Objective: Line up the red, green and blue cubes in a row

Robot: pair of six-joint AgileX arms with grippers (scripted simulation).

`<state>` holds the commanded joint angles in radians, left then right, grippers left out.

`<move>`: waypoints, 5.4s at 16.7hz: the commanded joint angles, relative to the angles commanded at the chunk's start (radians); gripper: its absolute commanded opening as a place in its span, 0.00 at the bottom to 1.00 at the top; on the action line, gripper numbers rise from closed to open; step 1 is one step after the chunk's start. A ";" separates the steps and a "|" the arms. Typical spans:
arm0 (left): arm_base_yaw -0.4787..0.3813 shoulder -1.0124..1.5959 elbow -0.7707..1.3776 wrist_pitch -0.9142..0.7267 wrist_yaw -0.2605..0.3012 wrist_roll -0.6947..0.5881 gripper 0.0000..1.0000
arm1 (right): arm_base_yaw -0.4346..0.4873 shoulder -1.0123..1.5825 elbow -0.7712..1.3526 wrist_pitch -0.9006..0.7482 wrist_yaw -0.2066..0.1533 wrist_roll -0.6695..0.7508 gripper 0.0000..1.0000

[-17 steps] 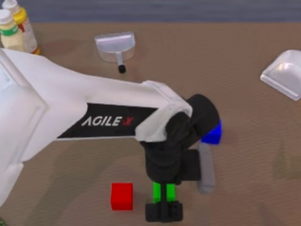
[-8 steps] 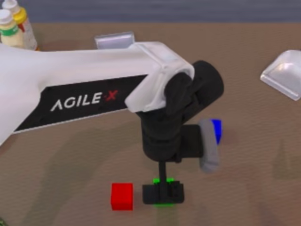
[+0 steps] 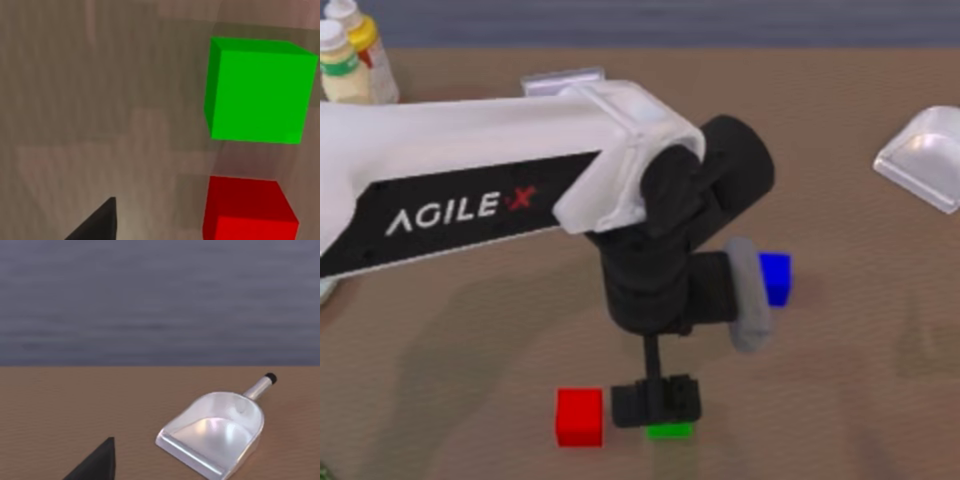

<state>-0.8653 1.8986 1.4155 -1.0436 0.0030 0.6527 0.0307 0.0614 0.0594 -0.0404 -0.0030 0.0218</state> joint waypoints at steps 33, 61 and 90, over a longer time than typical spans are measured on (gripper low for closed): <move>0.885 -1.899 -1.415 1.044 -0.003 -0.653 1.00 | 0.459 2.133 1.710 -1.105 0.006 0.572 1.00; 0.885 -1.899 -1.415 1.044 -0.003 -0.653 1.00 | 0.465 2.233 1.551 -0.846 0.007 0.576 0.00; 0.885 -1.899 -1.415 1.044 -0.003 -0.653 1.00 | 0.633 1.859 1.348 -1.021 0.013 0.684 0.00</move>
<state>0.0200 0.0000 0.0000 0.0000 0.0000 0.0000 0.6639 1.9208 1.4076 -1.0612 0.0096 0.7056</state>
